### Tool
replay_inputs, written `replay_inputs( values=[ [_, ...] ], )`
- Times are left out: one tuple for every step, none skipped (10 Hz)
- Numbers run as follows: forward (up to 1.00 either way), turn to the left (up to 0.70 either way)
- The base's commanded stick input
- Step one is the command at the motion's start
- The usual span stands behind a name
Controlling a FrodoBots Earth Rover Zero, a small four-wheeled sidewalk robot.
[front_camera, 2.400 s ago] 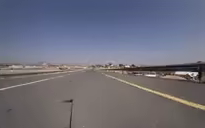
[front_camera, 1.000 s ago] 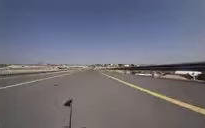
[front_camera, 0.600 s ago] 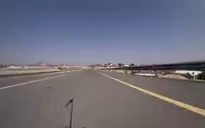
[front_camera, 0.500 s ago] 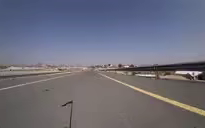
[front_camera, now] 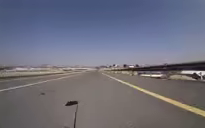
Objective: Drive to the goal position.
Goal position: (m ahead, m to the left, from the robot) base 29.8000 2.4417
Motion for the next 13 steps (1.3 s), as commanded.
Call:
replay_inputs(
  values=[
    [1.0, 0.0],
    [1.0, 0.0],
    [1.0, 0.0],
    [1.0, 0.0],
    [1.0, 0.0],
    [1.0, 0.0],
    [1.0, 0.0],
    [1.0, 0.0],
    [1.0, 0.0],
    [1.0, 0.0],
    [1.0, 0.0],
    [1.0, 0.0],
    [1.0, 0.0]
  ],
)
